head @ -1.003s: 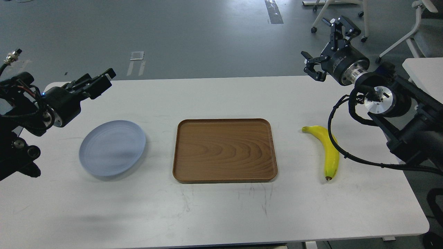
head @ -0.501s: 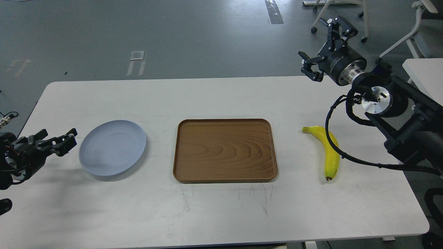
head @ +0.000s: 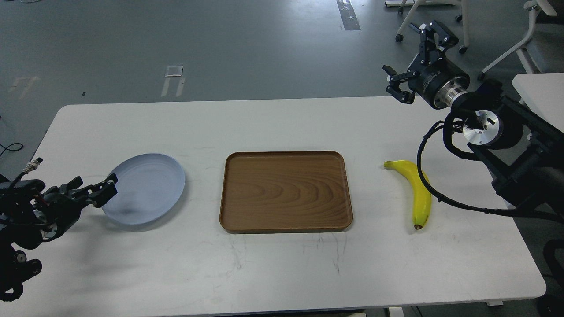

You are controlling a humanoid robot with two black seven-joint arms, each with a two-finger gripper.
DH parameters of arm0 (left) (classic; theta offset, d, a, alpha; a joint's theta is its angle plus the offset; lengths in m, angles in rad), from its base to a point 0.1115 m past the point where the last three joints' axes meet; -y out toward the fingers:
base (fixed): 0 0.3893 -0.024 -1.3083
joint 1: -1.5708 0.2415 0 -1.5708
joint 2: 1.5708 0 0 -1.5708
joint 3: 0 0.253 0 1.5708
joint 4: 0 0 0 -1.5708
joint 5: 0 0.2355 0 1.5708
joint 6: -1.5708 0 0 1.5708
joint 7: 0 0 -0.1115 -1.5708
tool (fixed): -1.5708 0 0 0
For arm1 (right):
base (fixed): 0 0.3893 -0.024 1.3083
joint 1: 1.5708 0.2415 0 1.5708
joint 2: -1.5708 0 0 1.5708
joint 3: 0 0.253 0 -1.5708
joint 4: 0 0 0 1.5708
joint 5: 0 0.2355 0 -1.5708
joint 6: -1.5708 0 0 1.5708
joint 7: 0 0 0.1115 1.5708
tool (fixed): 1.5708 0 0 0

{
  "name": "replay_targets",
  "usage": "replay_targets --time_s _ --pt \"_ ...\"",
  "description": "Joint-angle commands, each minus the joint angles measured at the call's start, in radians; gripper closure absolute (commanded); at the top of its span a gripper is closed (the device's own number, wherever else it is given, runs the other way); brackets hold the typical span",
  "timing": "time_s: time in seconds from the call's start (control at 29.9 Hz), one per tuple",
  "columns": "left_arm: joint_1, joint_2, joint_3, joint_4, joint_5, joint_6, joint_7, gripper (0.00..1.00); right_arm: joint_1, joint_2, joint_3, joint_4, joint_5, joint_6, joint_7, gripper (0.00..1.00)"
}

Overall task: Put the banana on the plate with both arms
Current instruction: 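Lower the left gripper to the edge of the pale blue plate, then grasp the plate rim with the left gripper and lift it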

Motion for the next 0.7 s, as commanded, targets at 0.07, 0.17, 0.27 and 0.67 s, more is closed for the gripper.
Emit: replay_targets --time_s 0.07,0.17,0.27,0.67 --pt "0.018 -0.020 0.000 0.047 -0.003 -0.004 -0.034 0.03 0.000 0.001 0.000 0.000 0.000 -0.001 0.000 0.00" --pt "0.018 -0.028 0.000 0.047 -0.005 -0.004 -0.037 0.03 0.000 -0.001 0.000 0.000 0.000 -0.001 0.000 0.00" --pt "0.018 -0.043 -0.003 0.048 -0.021 -0.005 -0.037 0.03 0.000 -0.001 0.000 0.000 0.000 -0.001 0.000 0.00" --pt "0.043 -0.046 0.000 0.062 -0.055 -0.013 -0.040 0.10 0.000 -0.002 0.002 0.000 0.000 -0.001 0.000 0.00"
